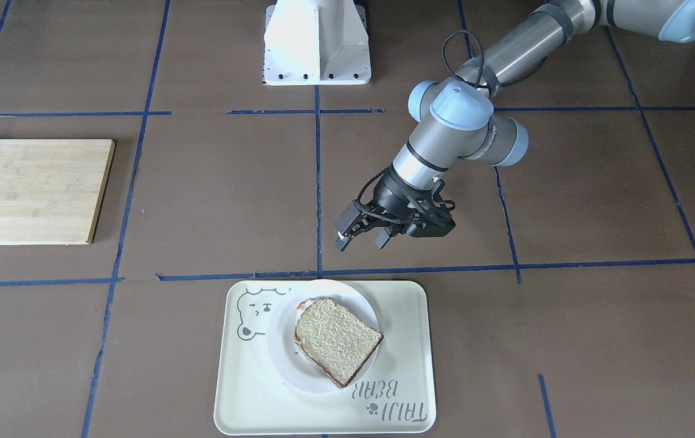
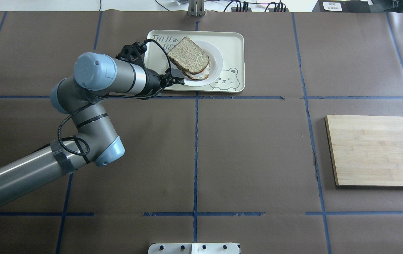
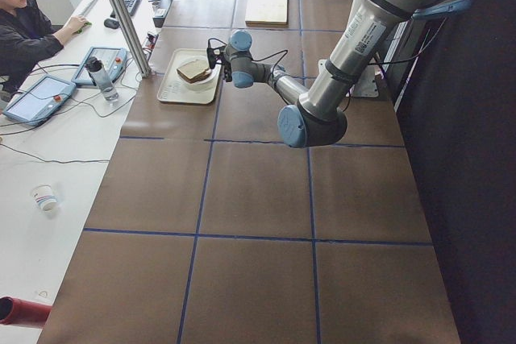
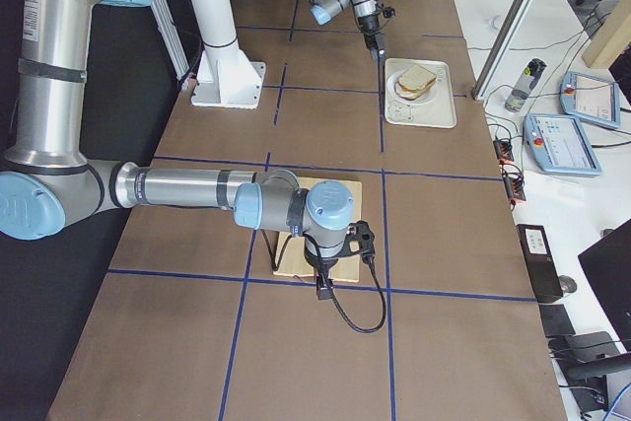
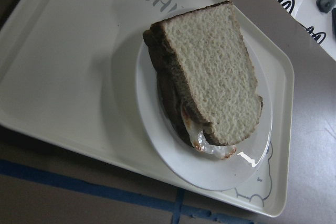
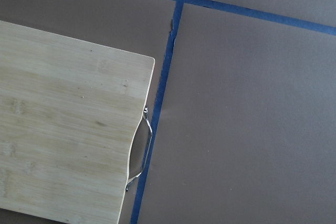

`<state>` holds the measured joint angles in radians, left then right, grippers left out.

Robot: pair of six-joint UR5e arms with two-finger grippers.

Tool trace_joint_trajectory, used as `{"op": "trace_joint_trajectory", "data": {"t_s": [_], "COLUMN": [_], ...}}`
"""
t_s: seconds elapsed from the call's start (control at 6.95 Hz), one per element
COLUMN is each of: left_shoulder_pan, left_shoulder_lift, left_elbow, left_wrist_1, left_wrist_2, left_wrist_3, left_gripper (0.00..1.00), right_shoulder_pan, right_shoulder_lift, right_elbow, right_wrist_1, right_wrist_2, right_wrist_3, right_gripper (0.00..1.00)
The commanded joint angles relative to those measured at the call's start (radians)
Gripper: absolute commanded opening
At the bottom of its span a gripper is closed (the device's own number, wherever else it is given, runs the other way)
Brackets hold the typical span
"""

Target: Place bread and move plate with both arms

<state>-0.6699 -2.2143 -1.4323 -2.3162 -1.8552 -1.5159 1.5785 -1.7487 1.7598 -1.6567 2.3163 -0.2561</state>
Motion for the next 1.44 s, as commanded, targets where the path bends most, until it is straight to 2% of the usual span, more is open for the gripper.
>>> {"op": "trace_joint_trajectory", "data": {"t_s": [0.0, 0.14, 0.29, 0.43, 0.58, 0.72, 0.86, 1.15, 1.29], "left_shoulder_pan": [-0.026, -0.071, -0.098, -0.155, -0.251, -0.39, -0.534, -0.74, -0.793], "left_shoulder_lift": [0.114, 0.133, 0.193, 0.294, 0.414, 0.518, 0.619, 0.687, 0.703], "left_elbow": [-0.232, -0.34, -0.465, -0.561, -0.585, -0.582, -0.561, -0.434, -0.387], "left_wrist_1": [0.311, 0.55, 0.756, 0.826, 0.816, 0.816, 0.818, 0.818, 0.818], "left_wrist_2": [-0.048, -0.097, -0.111, -0.12, -0.236, -0.357, -0.436, -0.484, -0.505], "left_wrist_3": [0.341, 0.491, 0.707, 0.85, 0.966, 1.161, 1.356, 1.509, 1.604], "left_gripper": [1.0, 1.0, 1.0, 1.0, 1.0, 1.0, 1.0, 1.0, 1.0], "right_shoulder_pan": [0.0, 0.0, 0.0, 0.0, 0.0, 0.0, 0.0, 0.0, 0.0], "right_shoulder_lift": [0.0, 0.0, 0.0, 0.0, 0.0, 0.0, 0.0, 0.0, 0.0], "right_elbow": [0.0, 0.0, 0.0, 0.0, 0.0, -0.002, -0.002, -0.002, 0.0], "right_wrist_1": [0.0, 0.0, 0.0, 0.0, 0.0, 0.0, 0.0, 0.0, 0.0], "right_wrist_2": [0.0, 0.0, -0.002, -0.002, -0.002, -0.002, -0.002, -0.002, -0.002], "right_wrist_3": [0.0, 0.0, 0.0, 0.0, 0.0, 0.0, 0.0, 0.0, 0.0], "right_gripper": [1.0, 1.0, 1.0, 1.0, 1.0, 1.0, 1.0, 1.0, 1.0]}}
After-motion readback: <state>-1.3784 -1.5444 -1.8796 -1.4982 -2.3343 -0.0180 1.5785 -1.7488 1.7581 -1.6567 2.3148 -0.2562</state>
